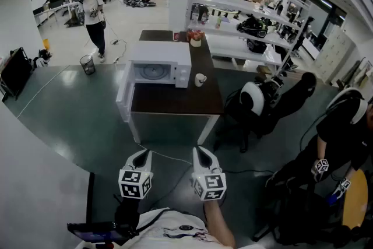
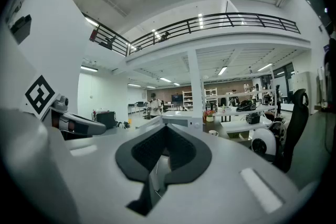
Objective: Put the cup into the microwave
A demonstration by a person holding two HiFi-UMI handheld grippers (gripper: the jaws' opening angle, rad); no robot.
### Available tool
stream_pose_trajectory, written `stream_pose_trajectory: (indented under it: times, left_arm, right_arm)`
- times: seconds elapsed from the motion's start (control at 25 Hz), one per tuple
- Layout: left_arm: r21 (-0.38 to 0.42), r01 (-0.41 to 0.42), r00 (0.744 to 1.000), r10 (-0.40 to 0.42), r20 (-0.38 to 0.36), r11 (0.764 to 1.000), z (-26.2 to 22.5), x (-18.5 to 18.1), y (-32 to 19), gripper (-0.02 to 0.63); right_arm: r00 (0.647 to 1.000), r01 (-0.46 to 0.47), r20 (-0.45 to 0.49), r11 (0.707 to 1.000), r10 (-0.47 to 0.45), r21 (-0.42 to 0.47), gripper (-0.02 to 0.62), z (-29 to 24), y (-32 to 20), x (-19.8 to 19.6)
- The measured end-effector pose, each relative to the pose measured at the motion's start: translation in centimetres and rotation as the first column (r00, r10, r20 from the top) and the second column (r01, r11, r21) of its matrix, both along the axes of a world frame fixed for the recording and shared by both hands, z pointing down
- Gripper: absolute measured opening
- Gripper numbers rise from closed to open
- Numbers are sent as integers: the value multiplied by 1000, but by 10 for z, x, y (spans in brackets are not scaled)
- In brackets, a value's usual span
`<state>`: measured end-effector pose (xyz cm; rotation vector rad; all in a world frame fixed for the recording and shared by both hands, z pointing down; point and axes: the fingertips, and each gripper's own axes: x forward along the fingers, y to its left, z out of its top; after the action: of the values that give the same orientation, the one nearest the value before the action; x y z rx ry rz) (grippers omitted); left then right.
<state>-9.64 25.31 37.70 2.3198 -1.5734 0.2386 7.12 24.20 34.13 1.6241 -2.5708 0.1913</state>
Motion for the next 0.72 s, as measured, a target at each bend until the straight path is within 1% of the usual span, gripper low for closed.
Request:
stream_pose_trajectory:
  times: [0.44, 0.72]
  left_arm:
    - [-7, -17, 1000, 17, 1, 1000, 2, -10, 2, 0]
    - [-9, -19, 1000, 19, -6, 1000, 7, -23, 3, 0]
  right_arm:
    - [1000, 1, -5, 1000, -1, -11, -2, 2, 3, -16]
    - [1000, 4, 25, 1000, -3, -24, 0, 9, 2, -28]
